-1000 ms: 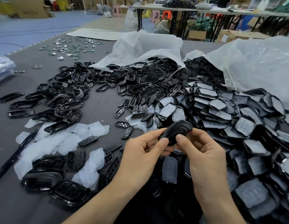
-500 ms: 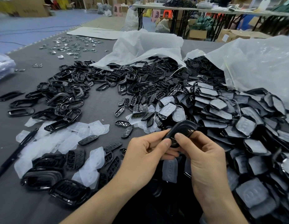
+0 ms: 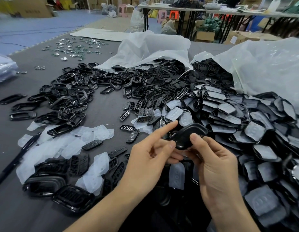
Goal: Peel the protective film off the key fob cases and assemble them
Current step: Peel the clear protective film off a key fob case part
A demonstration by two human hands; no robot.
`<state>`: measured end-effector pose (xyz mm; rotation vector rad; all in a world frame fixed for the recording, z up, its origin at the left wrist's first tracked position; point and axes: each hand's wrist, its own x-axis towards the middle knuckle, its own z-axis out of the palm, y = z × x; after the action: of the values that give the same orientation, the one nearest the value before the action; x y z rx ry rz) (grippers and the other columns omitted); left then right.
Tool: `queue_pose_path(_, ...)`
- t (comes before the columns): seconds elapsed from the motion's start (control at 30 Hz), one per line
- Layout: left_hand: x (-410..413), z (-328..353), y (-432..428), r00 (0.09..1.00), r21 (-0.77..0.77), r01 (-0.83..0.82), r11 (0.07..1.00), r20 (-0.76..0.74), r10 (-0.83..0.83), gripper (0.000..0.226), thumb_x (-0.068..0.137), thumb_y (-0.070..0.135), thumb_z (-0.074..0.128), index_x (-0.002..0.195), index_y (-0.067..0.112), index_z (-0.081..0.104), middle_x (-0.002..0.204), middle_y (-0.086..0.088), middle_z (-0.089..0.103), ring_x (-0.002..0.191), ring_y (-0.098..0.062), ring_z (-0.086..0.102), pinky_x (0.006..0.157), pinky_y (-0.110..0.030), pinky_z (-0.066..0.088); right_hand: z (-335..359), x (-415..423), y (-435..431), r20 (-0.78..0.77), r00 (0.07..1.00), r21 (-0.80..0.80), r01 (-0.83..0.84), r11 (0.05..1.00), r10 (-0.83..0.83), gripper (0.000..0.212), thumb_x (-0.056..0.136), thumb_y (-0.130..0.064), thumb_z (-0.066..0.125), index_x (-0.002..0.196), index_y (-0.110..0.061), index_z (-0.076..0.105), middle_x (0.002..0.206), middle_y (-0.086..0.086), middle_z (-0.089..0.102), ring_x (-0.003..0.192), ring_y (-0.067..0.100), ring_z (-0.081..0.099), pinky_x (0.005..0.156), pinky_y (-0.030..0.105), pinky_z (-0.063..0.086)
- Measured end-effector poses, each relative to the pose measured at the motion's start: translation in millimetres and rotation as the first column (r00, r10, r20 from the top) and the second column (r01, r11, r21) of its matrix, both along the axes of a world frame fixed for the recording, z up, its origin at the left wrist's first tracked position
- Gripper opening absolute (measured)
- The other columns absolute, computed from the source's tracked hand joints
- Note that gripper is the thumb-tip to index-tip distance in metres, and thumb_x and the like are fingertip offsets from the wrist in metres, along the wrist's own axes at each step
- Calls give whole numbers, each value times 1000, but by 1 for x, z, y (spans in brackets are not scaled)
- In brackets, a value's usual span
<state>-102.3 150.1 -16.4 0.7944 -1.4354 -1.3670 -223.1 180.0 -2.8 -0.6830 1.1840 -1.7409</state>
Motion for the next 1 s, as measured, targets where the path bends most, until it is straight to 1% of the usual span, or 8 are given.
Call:
queue_pose_path(0.13,1,-1,0,922,-502,-79,861,292,255,33,92,11,57,118,29,67,120,13,59,96,-7,62,80,-14,48,2,-2,0,25,998,8,49,999,-49,7,60,-25,72,65,-21,75,64,-1,70,55,5,62,56,15,50)
queue_pose_path(0.27,-3,-4,-1,882,-663,-30,748,335,332,36,87,6,65,122,14,65,137,7,54,117,-8,55,100,-18,41,0,-5,-1,62,993,10,97,995,-97,33,60,-19,71,93,-20,67,69,4,73,58,9,65,55,17,52)
queue_pose_path(0.33,-3,-4,-2,881,-682,-23,731,332,337,33,88,6,62,120,11,66,131,6,59,119,-8,56,102,-21,41,0,-4,-1,32,995,5,98,995,-98,27,60,-19,71,87,-19,69,69,4,73,59,9,65,56,16,52)
queue_pose_path(0.43,-1,-1,-3,890,-651,-68,756,303,340,27,90,7,60,114,12,69,116,7,68,108,-2,61,95,-15,45,0,-1,0,3,999,-22,47,999,-47,6,66,-17,69,68,-17,74,67,4,71,59,10,65,59,17,52)
queue_pose_path(0.63,0,2,1,861,-522,-274,808,241,448,22,85,12,64,102,21,74,88,11,74,79,-1,68,74,-13,51,-4,0,3,-244,968,-64,46,997,-60,25,86,0,62,83,-21,75,63,-1,64,59,10,58,58,14,48)
queue_pose_path(0.77,0,2,-1,929,-153,-322,934,136,343,27,89,7,63,91,32,73,78,-2,73,69,-13,72,71,-26,58,-8,-3,2,-565,813,-51,132,990,-137,18,79,-16,74,81,-34,70,59,-10,51,52,4,43,50,10,37)
queue_pose_path(0.87,-1,4,-4,972,112,-230,967,-21,234,25,91,-6,56,92,14,71,75,-5,75,68,-17,73,64,-21,57,-9,-3,0,-588,797,-35,145,989,-137,10,80,-23,73,79,-32,67,66,-2,62,53,12,54,54,18,45)
queue_pose_path(1.0,-1,3,-5,981,175,-168,970,-65,182,21,92,-5,55,92,10,69,74,-3,75,68,-16,73,63,-19,56,-8,-1,1,-523,848,-36,80,996,-86,17,83,-12,72,77,-26,64,62,1,66,46,12,59,50,17,48)
